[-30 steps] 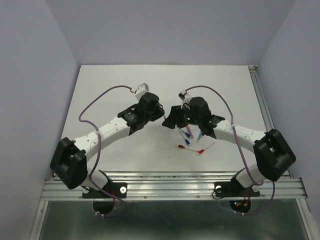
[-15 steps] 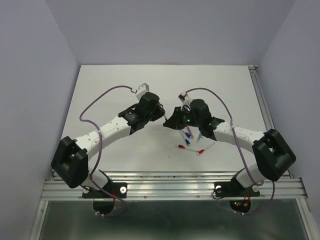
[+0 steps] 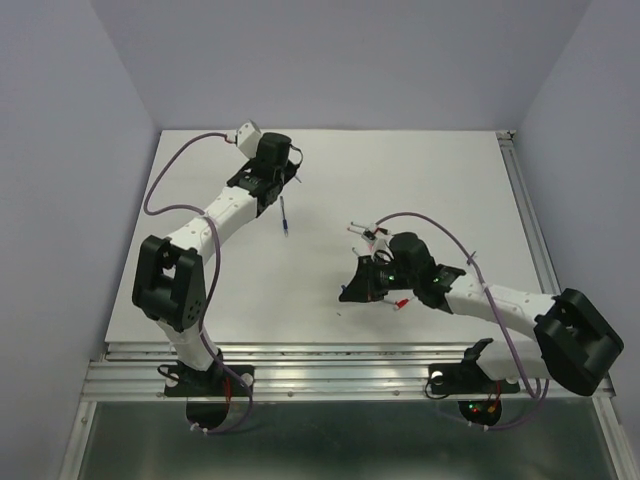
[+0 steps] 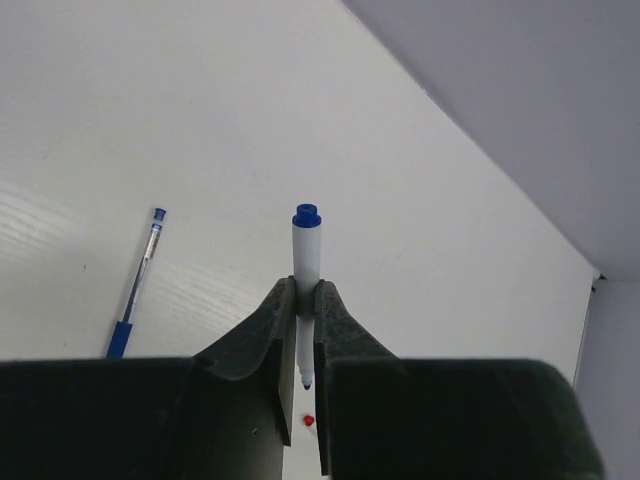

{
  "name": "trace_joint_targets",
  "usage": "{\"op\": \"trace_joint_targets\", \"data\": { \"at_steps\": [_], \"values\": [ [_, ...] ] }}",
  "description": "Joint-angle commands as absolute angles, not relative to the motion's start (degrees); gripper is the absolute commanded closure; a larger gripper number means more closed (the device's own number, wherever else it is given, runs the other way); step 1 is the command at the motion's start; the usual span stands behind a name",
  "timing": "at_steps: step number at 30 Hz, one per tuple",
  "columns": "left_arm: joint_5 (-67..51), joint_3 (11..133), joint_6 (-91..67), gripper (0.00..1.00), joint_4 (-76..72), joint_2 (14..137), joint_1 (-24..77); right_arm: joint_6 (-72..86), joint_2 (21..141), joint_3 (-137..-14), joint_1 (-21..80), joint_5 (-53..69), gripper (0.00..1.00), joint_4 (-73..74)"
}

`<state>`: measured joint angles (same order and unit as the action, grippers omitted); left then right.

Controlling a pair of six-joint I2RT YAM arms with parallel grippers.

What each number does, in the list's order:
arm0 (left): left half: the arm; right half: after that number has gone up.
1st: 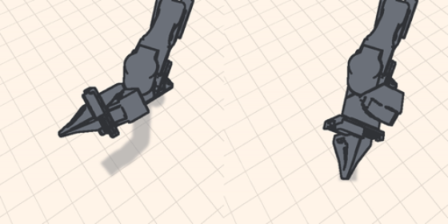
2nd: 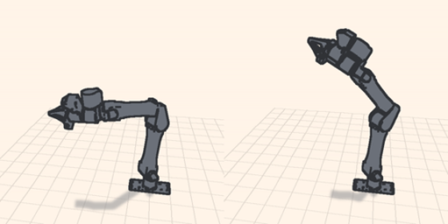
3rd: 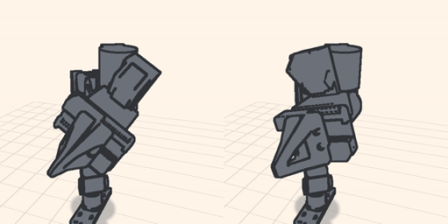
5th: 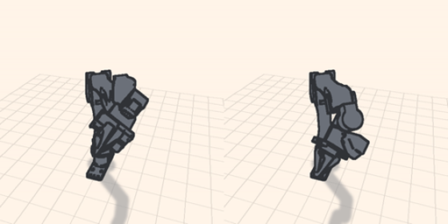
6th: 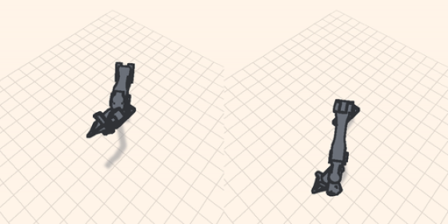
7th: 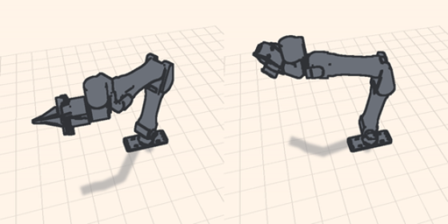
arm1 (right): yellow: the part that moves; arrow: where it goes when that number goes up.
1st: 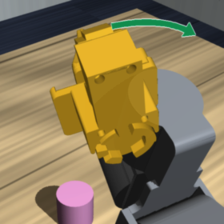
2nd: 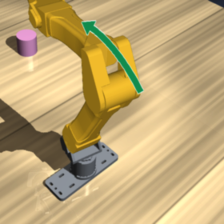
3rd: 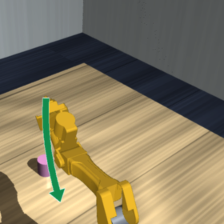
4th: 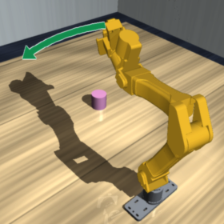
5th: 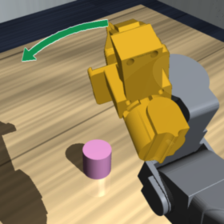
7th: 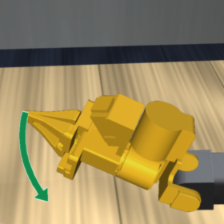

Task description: Open the pen caps

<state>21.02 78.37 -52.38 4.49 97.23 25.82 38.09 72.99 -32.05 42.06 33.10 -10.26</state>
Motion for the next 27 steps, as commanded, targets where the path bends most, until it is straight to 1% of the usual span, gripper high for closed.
{"op": "trace_joint_targets", "data": {
  "at_steps": [1, 3, 5, 8, 9, 14, 15, 17, 22, 25, 26, 27],
  "values": [
    [20.7, 79.3, -45.6, 1.00, 7.2, 97.0, 25.9, 38.2, 72.0, -37.1, 41.3, 14.3, 0.99, 6.5],
    [18.4, 77.6, -44.0, 1.00, 10.2, 97.4, 25.8, 38.0, 72.2, -39.0, 37.3, 8.6, 0.99, 13.2],
    [17.0, 74.3, -42.5, 1.00, 12.8, 97.8, 25.8, 38.1, 72.1, -39.2, 29.6, 7.0, 0.99, 16.7],
    [16.5, 68.3, -41.6, 1.00, 12.0, 96.8, 25.8, 36.7, 70.1, -38.5, 21.6, 1.9, 0.99, 22.1],
    [16.6, 67.1, -41.4, 1.00, 11.6, 95.9, 25.8, 35.8, 69.1, -38.3, 20.9, -2.2, 0.99, 23.9],
    [15.4, 62.7, -40.1, 1.00, 11.5, 95.3, 25.7, 36.1, 65.9, -38.0, 16.0, -11.0, 0.99, 30.9],
    [15.5, 62.3, -39.9, 1.00, 11.5, 95.4, 25.7, 37.8, 65.7, -37.8, 15.1, -15.1, 0.99, 33.5],
    [15.9, 61.9, -39.8, 1.00, 11.0, 96.8, 25.6, 40.9, 65.4, -37.4, 14.2, -18.4, 0.99, 35.0],
    [13.9, 64.1, -39.5, 1.00, 12.0, 101.6, 25.7, 42.4, 67.2, -36.5, 9.9, -19.4, 0.99, 33.8],
    [14.1, 64.8, -38.8, 1.00, 12.3, 102.3, 25.7, 41.7, 68.9, -36.7, 8.8, -20.8, 0.99, 33.0],
    [14.8, 65.0, -38.7, 0.96, 12.4, 102.3, 25.6, 41.7, 69.8, -36.9, 8.4, -20.8, 0.99, 33.0],
    [15.2, 65.0, -38.5, 0.89, 12.4, 102.1, 25.7, 41.8, 70.2, -36.8, 8.3, -21.1, 0.99, 32.8]
  ]
}}
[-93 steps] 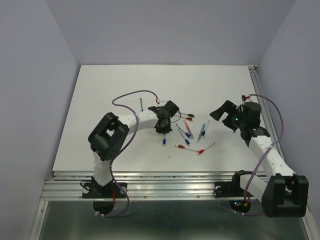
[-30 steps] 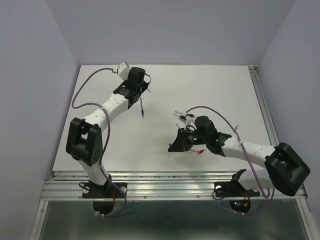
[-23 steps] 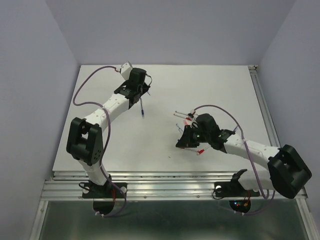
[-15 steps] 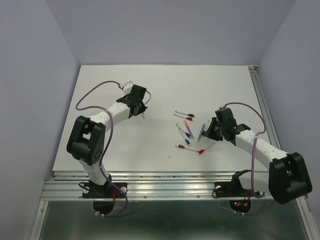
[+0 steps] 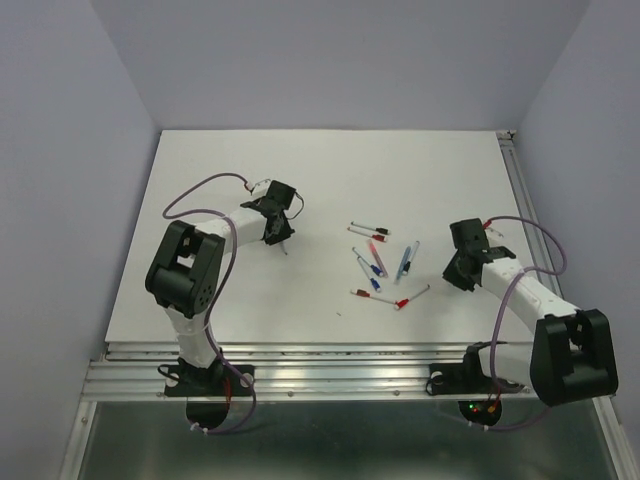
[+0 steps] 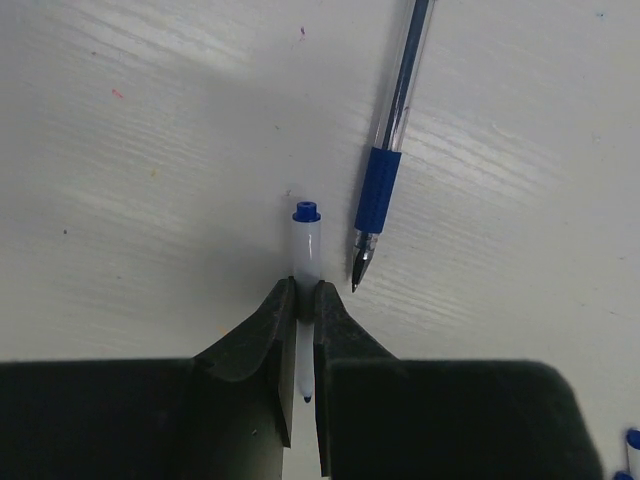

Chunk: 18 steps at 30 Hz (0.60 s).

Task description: Open the pen caps

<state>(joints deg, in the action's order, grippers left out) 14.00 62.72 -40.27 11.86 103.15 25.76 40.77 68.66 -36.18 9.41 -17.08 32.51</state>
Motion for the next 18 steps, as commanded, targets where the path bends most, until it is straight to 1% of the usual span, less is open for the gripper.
{"op": "trace_joint_targets", "data": {
  "at_steps": [1, 3, 5, 6, 7, 8, 12, 14, 16, 18],
  "values": [
    [15.5, 65.1, -38.2, 0.86, 12.5, 102.0, 25.6, 42.0, 70.5, -36.7, 8.1, -21.9, 0.99, 32.0],
    [15.6, 65.3, -37.8, 0.82, 12.8, 102.0, 25.6, 42.6, 71.9, -36.1, 7.1, -23.3, 0.98, 31.2],
    [15.4, 65.4, -37.7, 0.81, 13.0, 102.0, 25.6, 43.2, 73.5, -35.9, 6.7, -25.0, 0.95, 31.1],
    [15.4, 65.4, -37.7, 0.77, 13.1, 101.8, 25.6, 43.6, 73.8, -35.9, 6.6, -26.0, 0.92, 31.3],
    [15.1, 65.4, -37.5, 0.75, 13.3, 101.7, 25.6, 44.1, 74.4, -36.2, 6.3, -27.2, 0.88, 31.7],
    [14.9, 65.2, -37.5, 0.72, 13.2, 101.4, 25.6, 44.3, 74.6, -36.4, 6.2, -27.7, 0.86, 32.1],
    [13.8, 64.8, -37.7, 0.55, 13.3, 99.8, 25.6, 44.9, 74.5, -35.9, 6.3, -28.4, 0.78, 32.0],
    [13.0, 64.7, -37.8, 0.50, 13.3, 99.3, 25.6, 44.9, 74.4, -35.9, 6.2, -28.2, 0.76, 32.1],
    [12.2, 64.4, -37.7, 0.46, 13.3, 98.4, 25.6, 44.6, 74.1, -36.2, 6.2, -27.5, 0.66, 32.3],
    [11.0, 64.2, -37.5, 0.43, 13.3, 97.8, 25.6, 44.6, 73.7, -36.7, 6.2, -27.3, 0.62, 32.9]
  ]
}}
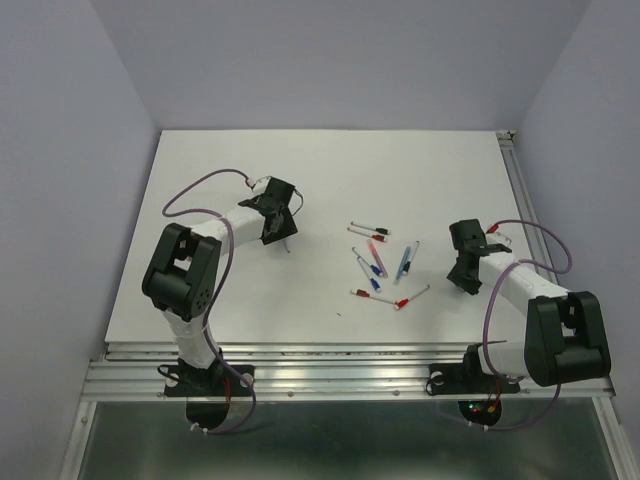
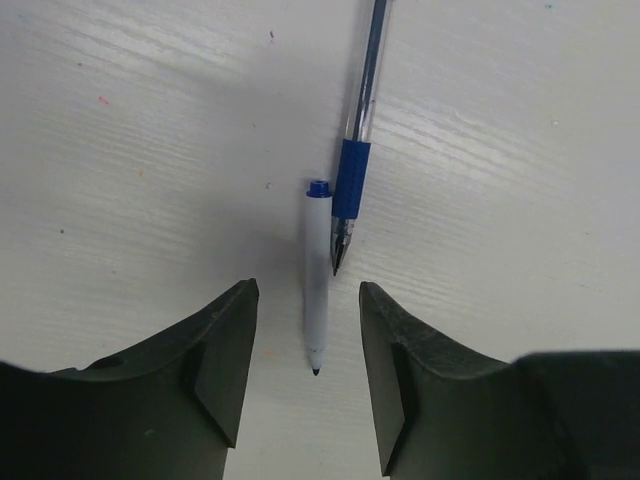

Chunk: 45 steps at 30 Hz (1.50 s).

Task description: Open the pen caps

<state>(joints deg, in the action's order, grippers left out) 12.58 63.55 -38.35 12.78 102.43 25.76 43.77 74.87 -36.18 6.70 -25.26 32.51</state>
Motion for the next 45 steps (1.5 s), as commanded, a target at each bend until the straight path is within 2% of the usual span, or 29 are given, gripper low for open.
{"op": "trace_joint_targets", "data": {
  "at_steps": [1, 2, 4, 5, 7, 9, 10, 12, 21, 25, 31, 32, 35, 40, 45],
  "values": [
    [10.6, 64.1, -37.4, 0.40, 13.4, 97.6, 25.7, 44.6, 73.3, -36.8, 6.2, -27.2, 0.57, 33.0],
    [9.8, 64.0, -37.2, 0.38, 13.4, 96.9, 25.7, 44.6, 73.0, -36.8, 6.2, -27.2, 0.51, 33.0],
    [9.2, 63.7, -37.0, 0.36, 13.3, 96.2, 25.7, 44.7, 72.5, -36.8, 6.3, -27.1, 0.48, 33.3],
    [8.9, 63.5, -36.9, 0.32, 13.2, 95.5, 25.6, 44.8, 72.0, -36.8, 6.3, -26.9, 0.41, 33.5],
    [8.1, 63.5, -36.5, 0.25, 12.9, 94.9, 25.8, 44.3, 71.4, -37.2, 6.2, -27.0, 0.37, 33.7],
    [6.9, 63.5, -36.1, 0.18, 12.7, 94.0, 25.9, 42.0, 70.1, -37.2, 6.2, -25.6, 0.30, 33.2],
    [6.5, 63.5, -35.9, 0.16, 12.5, 93.6, 26.2, 41.4, 69.5, -37.3, 6.2, -23.2, 0.24, 32.5],
    [6.0, 63.9, -35.8, 0.03, 12.5, 93.0, 26.5, 40.5, 68.1, -37.4, 6.2, -21.2, 0.00, 32.3],
    [7.1, 63.3, -34.7, 0.01, 11.9, 88.9, 28.1, 40.6, 61.3, -35.4, 9.8, -13.8, 0.00, 32.3],
    [8.3, 63.0, -34.5, 0.01, 11.7, 88.6, 28.1, 52.0, 58.4, -33.9, 15.5, -16.2, 0.00, 34.3],
    [8.3, 62.8, -33.6, 0.01, 11.5, 89.2, 28.1, 58.9, 56.7, -30.1, 18.6, -12.2, 0.14, 32.9],
    [8.2, 62.9, -33.4, 0.01, 11.6, 89.6, 28.1, 59.1, 57.5, -29.8, 18.9, -11.9, 0.20, 32.5],
    [6.9, 63.1, -33.2, 0.01, 11.3, 90.2, 28.2, 59.7, 62.2, -29.6, 19.9, -10.7, 0.32, 30.5],
    [6.6, 62.5, -33.0, 0.01, 11.2, 90.3, 28.2, 59.2, 67.8, -30.9, 20.7, -9.9, 0.36, 28.0],
    [6.6, 61.6, -33.1, 0.01, 11.0, 89.9, 28.2, 58.1, 72.2, -33.0, 20.9, -10.1, 0.52, 29.2]
  ]
}}
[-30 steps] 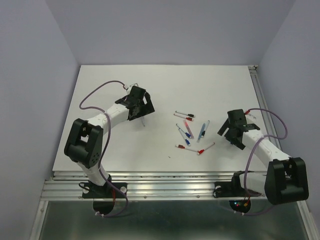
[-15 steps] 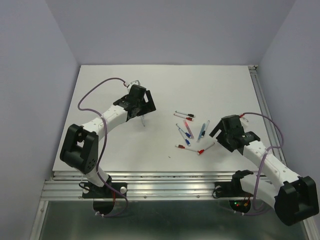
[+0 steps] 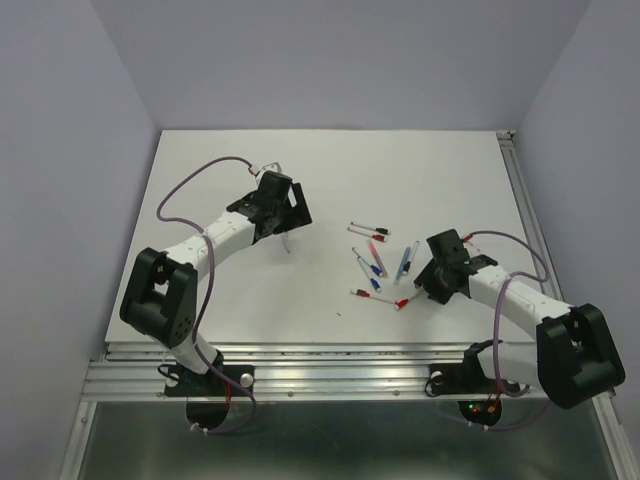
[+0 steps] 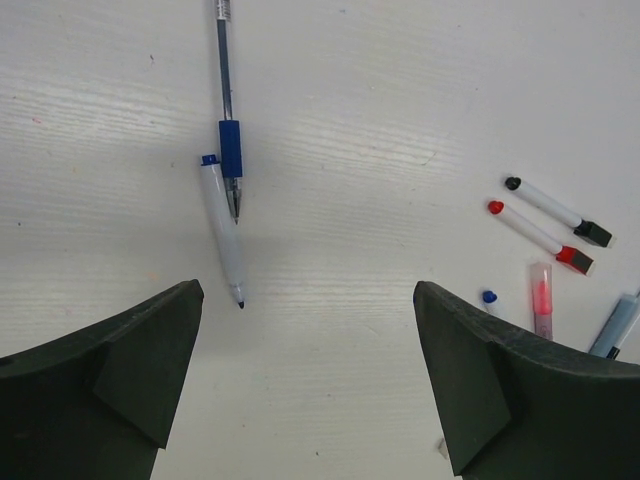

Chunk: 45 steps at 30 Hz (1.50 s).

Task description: Open the pen caps

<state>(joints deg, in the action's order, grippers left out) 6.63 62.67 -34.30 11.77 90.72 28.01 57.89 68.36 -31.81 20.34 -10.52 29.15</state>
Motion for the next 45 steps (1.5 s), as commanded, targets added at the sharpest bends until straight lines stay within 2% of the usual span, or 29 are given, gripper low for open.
{"op": "trace_joint_targets", "data": {
  "at_steps": [1, 3, 11, 17, 24, 29, 33, 37, 42, 45],
  "values": [
    [6.7, 61.5, -33.1, 0.01, 11.1, 89.8, 28.2, 57.6, 73.0, -34.0, 21.0, -10.2, 0.54, 30.6],
    [6.9, 61.3, -33.1, 0.01, 11.1, 89.5, 28.1, 57.1, 75.1, -35.0, 21.0, -10.6, 0.60, 32.4],
    [7.7, 61.2, -32.4, 0.01, 11.2, 89.4, 28.2, 55.5, 82.5, -37.9, 21.0, -11.5, 0.63, 35.2],
    [8.8, 60.2, -31.9, 0.01, 10.5, 87.3, 28.2, 55.8, 84.2, -37.9, 21.0, -12.6, 0.85, 34.3],
    [7.3, 59.8, -31.1, 0.01, 9.7, 86.0, 28.1, 56.7, 78.2, -37.7, 21.0, -15.9, 0.98, 35.3],
    [-2.0, 58.3, -27.3, 0.01, 4.6, 84.1, 28.4, 55.0, 70.2, -38.9, 21.0, -17.2, 0.99, 33.9],
    [-25.3, 54.2, -21.9, 0.01, -5.8, 80.9, 31.2, 51.4, 62.6, -40.3, 21.0, -13.9, 0.99, 30.0],
    [-26.5, 53.6, -20.7, 0.01, -11.4, 78.7, 39.3, 51.9, 60.7, -42.7, 21.0, -9.1, 0.99, 25.2],
    [-34.4, 54.7, -23.2, 0.01, -18.8, 80.8, 42.7, 53.2, 62.2, -45.3, 21.0, -5.4, 0.99, 17.9],
    [-34.5, 56.2, -23.2, 0.01, -19.9, 83.6, 45.1, 54.3, 62.0, -45.7, 21.0, -2.1, 0.99, 14.3]
  ]
}}
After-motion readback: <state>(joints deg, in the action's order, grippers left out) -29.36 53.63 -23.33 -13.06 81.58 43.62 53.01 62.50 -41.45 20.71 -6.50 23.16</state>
